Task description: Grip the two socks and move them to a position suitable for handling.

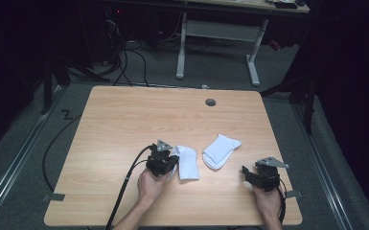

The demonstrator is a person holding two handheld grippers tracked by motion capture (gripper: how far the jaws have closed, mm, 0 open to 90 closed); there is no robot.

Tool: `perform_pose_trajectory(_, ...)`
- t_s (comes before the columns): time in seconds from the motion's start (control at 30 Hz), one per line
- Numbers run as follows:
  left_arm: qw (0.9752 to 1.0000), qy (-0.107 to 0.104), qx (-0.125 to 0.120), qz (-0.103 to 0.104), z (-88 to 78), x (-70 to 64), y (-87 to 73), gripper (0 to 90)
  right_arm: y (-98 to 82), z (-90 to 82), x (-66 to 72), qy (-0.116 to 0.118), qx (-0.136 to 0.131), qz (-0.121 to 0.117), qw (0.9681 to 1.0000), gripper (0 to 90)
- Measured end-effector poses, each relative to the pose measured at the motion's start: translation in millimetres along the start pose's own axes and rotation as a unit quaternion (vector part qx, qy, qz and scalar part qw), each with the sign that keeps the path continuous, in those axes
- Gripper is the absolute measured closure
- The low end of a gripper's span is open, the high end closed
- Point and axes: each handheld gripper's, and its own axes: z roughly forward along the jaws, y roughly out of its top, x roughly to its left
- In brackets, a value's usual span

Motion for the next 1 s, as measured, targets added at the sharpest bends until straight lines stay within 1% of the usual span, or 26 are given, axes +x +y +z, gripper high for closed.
perform_pose_trajectory(0.07,1.0,0.001,0.001,-0.002,1.3,-0.6,-0.9,85.6,0.2,0.2,-0.1,0.001,-0.001,-0.001,1.0,41.2)
perform_pose_trajectory(0.13,0.9999,0.006,0.008,-0.006,5.8,-0.3,-3.6,85.4,0.5,0.3,0.1,0.001,-0.001,-0.001,1.0,43.4)
perform_pose_trajectory(0.2,0.9999,0.004,0.014,-0.006,9.1,-0.1,-5.7,85.0,1.0,0.3,1.2,0.005,-0.002,-0.004,1.0,46.4)
perform_pose_trajectory(0.3,0.9997,0.001,0.026,-0.002,12.6,-0.5,-8.0,83.9,1.7,-2.3,7.8,0.018,-0.008,-0.012,0.9997,50.2)
perform_pose_trajectory(0.37,0.9997,0.0,0.023,0.002,13.0,-1.3,-9.8,82.9,3.3,-4.7,14.3,0.03,-0.014,-0.021,0.9992,51.7)
perform_pose_trajectory(0.43,0.9996,-0.004,0.026,0.005,13.0,-1.4,-10.5,79.5,6.2,-7.8,21.3,0.053,-0.027,-0.026,0.9979,54.0)
perform_pose_trajectory(0.47,0.9996,-0.005,0.027,0.009,13.0,-1.8,-10.9,77.8,7.4,-9.1,24.0,0.059,-0.032,-0.027,0.9974,55.2)
perform_pose_trajectory(0.5,0.9996,-0.005,0.027,0.009,13.0,-1.8,-10.9,75.2,7.4,-9.1,24.0,0.059,-0.032,-0.027,0.9974,55.2)
perform_pose_trajectory(0.53,0.9994,-0.008,0.028,0.016,12.1,-2.7,-11.2,72.5,11.3,-13.2,33.2,0.078,-0.049,-0.039,0.995,57.9)
perform_pose_trajectory(0.6,0.9994,-0.013,0.025,0.019,10.5,-3.7,-11.6,68.4,13.7,-16.5,42.3,0.095,-0.057,-0.049,0.9927,60.6)
perform_pose_trajectory(0.67,0.9993,-0.017,0.021,0.026,8.0,-4.3,-11.5,64.3,15.6,-17.9,52.9,0.113,-0.062,-0.069,0.9893,62.5)
perform_pose_trajectory(0.77,0.9993,-0.019,0.011,0.031,2.6,-5.1,-10.6,59.4,16.3,-17.7,68.6,0.128,-0.063,-0.096,0.9851,65.2)
perform_pose_trajectory(0.8,0.9993,-0.02,0.007,0.031,0.2,-4.9,-10.2,57.8,16.7,-16.8,74.2,0.135,-0.062,-0.109,0.983,65.9)
perform_pose_trajectory(0.93,0.9993,-0.016,-0.011,0.032,-10.9,-3.0,-9.2,53.6,17.2,-15.5,91.5,0.15,-0.058,-0.131,0.9783,65.9)
perform_pose_trajectory(0.97,0.9993,-0.016,-0.011,0.032,-10.9,-3.0,-9.2,52.6,17.4,-15.3,95.8,0.155,-0.058,-0.137,0.9767,65.7)
perform_pose_trajectory(1.0,0.9992,-0.007,-0.015,0.038,-16.2,-0.1,-9.8,51.5,17.4,-14.8,101.1,0.16,-0.057,-0.143,0.9751,65.1)
